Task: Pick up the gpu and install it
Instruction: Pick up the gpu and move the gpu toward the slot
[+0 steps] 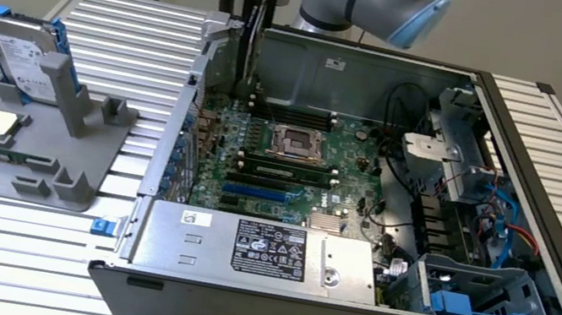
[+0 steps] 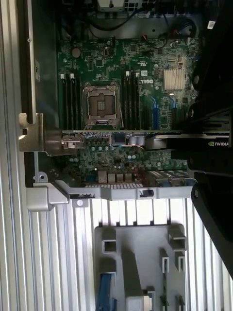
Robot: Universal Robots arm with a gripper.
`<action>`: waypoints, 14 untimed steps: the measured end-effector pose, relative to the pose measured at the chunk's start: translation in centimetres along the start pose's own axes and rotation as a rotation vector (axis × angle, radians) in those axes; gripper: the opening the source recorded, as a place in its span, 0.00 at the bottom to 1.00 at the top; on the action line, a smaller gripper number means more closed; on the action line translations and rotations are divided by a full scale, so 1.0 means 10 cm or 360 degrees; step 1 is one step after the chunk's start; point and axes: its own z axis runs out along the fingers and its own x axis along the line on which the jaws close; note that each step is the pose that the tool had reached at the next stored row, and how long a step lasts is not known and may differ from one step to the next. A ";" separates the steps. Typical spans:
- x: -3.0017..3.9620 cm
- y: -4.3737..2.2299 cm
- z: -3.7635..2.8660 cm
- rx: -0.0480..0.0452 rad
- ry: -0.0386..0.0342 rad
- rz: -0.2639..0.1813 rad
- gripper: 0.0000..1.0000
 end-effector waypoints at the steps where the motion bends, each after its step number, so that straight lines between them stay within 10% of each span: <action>1: -0.008 0.001 0.000 0.0000 0.0000 0.0000 0.00; 14: -0.114 0.019 -0.001 0.0000 0.0000 0.0000 0.00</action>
